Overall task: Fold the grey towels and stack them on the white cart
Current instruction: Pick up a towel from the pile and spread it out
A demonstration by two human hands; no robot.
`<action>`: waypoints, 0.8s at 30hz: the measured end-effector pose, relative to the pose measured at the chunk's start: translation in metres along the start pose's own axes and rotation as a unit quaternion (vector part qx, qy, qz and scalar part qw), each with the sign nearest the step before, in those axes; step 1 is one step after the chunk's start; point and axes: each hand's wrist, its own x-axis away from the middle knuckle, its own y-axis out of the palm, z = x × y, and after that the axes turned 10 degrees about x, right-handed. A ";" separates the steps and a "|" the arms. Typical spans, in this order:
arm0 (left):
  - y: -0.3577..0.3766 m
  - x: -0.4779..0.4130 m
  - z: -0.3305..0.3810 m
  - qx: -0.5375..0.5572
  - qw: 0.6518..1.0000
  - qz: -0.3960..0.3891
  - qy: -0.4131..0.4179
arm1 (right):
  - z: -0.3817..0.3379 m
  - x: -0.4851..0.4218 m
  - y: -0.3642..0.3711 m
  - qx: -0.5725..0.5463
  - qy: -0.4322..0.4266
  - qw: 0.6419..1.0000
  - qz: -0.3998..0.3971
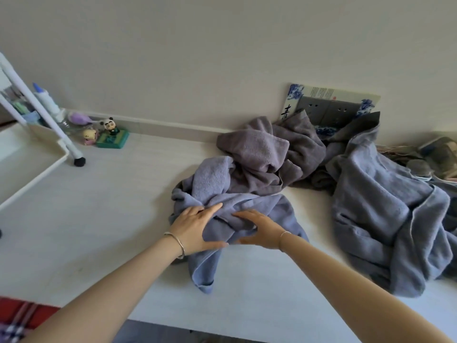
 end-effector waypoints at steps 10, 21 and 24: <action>0.010 0.011 0.001 -0.011 0.998 -0.011 0.056 | 0.008 -0.001 -0.022 -0.225 0.086 0.965 0.099; 0.017 0.005 -0.008 0.127 0.986 0.085 0.072 | 0.005 0.010 -0.020 0.024 -0.060 0.963 0.262; -0.005 0.004 0.013 0.286 0.952 0.110 0.013 | -0.021 0.013 -0.013 0.114 -0.166 0.963 0.179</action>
